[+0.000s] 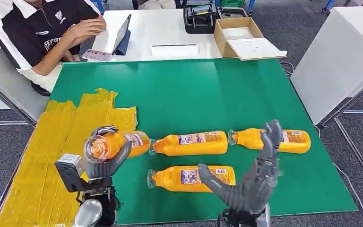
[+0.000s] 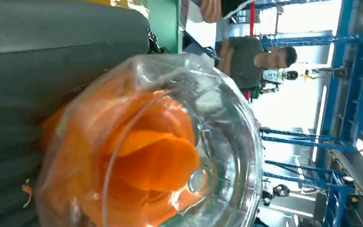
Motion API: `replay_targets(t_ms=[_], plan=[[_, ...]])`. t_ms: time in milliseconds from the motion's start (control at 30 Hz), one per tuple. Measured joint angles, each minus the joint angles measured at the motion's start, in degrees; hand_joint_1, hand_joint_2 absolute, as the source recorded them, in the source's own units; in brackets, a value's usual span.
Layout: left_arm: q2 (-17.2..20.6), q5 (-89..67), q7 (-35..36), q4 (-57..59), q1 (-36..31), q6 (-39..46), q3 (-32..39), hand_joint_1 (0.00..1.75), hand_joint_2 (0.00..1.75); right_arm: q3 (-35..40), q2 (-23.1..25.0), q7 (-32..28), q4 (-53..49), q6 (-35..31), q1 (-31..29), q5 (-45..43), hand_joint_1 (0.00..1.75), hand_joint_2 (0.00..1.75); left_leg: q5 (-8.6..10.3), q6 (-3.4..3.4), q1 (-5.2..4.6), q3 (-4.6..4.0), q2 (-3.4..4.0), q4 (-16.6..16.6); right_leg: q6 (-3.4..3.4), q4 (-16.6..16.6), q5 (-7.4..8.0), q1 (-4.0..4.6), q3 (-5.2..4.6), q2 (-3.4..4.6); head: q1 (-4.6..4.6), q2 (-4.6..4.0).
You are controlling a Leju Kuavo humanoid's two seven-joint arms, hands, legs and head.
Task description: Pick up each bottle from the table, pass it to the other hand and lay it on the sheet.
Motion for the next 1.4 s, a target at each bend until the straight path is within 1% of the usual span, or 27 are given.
replay_targets(t_ms=[133,400,633,767,1133,1167,1200,1267,1300,1333,1367,1400], plan=[[-0.1,-0.8,-0.5,-0.1,-0.1,1.3,1.7,1.75,1.75,-0.1,-1.0,0.0,-4.3,0.0,1.4,0.1,0.00,1.75,-0.10,-0.11,0.00,0.02,0.02,0.0,0.01,0.0,0.01,0.00,-0.01,0.01,0.02,0.00],[-0.3,-8.2,-5.2,-3.6,0.0,11.1,6.8,1.75,1.75,-1.8,-1.7,0.5,-7.6,0.0,2.7,0.9,0.00,1.75,0.10,-0.02,0.03,0.03,0.02,0.0,-0.16,0.0,0.16,0.04,0.00,0.01,0.00,0.00],[-0.6,-8.9,-5.6,-5.0,0.1,11.8,9.0,1.75,1.75,-2.7,-1.7,0.5,-8.6,0.0,3.1,1.0,0.00,1.75,0.11,-0.05,0.09,0.02,0.01,0.0,-0.17,0.0,0.16,0.07,0.00,0.01,-0.02,0.00],[-0.8,-12.2,-7.5,-6.1,0.4,16.1,10.1,1.75,1.75,-3.3,-1.5,0.7,-9.3,0.0,4.2,2.2,0.00,1.75,0.11,-0.05,0.10,0.02,0.01,0.0,-0.17,0.0,0.15,0.08,0.00,0.01,0.00,0.00],[-0.8,-12.8,-7.9,-6.3,0.5,16.9,10.4,1.75,1.75,-3.5,-1.5,0.8,-9.5,0.0,4.5,2.4,0.00,1.75,0.10,-0.06,0.10,0.02,0.02,0.0,-0.17,0.0,0.15,0.08,0.00,0.01,0.00,0.00],[-0.9,-16.3,-9.1,-6.8,0.9,18.8,11.2,1.75,1.75,-3.8,-1.4,0.8,-9.7,0.0,5.0,2.6,0.00,1.75,0.10,-0.06,0.11,0.01,0.02,0.0,-0.17,0.0,0.15,0.08,-0.01,0.02,-0.02,0.00],[-0.9,-17.4,-9.3,-6.9,0.9,19.1,11.4,1.75,1.75,-3.9,-1.3,0.8,-9.8,0.0,5.0,2.6,0.00,1.75,0.10,-0.06,0.11,0.02,0.02,0.0,-0.17,0.0,0.15,0.08,-0.01,0.01,-0.02,0.00],[-5.0,-50.5,-11.4,-6.5,0.3,19.8,17.3,1.75,1.75,-4.3,-1.0,0.8,-9.8,0.0,5.2,3.0,0.00,1.75,0.02,-0.12,0.10,0.01,0.01,0.0,-0.16,0.0,0.13,0.08,-0.01,0.00,0.02,0.00],[-7.1,-67.5,-11.2,-6.2,-0.7,19.8,20.8,1.75,1.75,-4.5,-1.0,0.8,-9.8,0.0,5.1,3.1,0.00,1.75,0.01,-0.10,0.10,0.00,0.01,0.0,-0.13,0.0,0.13,0.07,-0.01,0.00,0.02,0.00],[-8.5,-81.7,-8.3,-6.2,-1.4,19.9,23.6,1.75,1.75,-5.1,-1.0,0.8,-9.8,0.0,5.1,4.2,0.00,1.75,0.01,-0.10,0.10,0.02,0.03,0.0,-0.13,0.0,0.14,0.07,-0.02,0.02,0.02,0.00],[-5.9,-91.6,10.4,-5.0,-2.4,19.9,22.1,1.75,1.75,-6.9,-1.0,0.5,-9.8,0.0,5.5,5.0,0.00,1.75,0.06,-0.04,0.12,0.02,0.02,0.0,-0.24,0.0,0.22,0.08,-0.03,0.01,0.04,0.00],[-4.2,-91.9,14.8,-4.5,-2.5,19.9,20.8,1.75,1.75,-7.4,-1.0,0.4,-10.0,0.0,5.8,5.5,0.00,1.75,0.07,-0.03,0.14,0.03,0.03,0.0,-0.30,0.0,0.25,0.09,-0.03,0.02,0.04,0.00]])
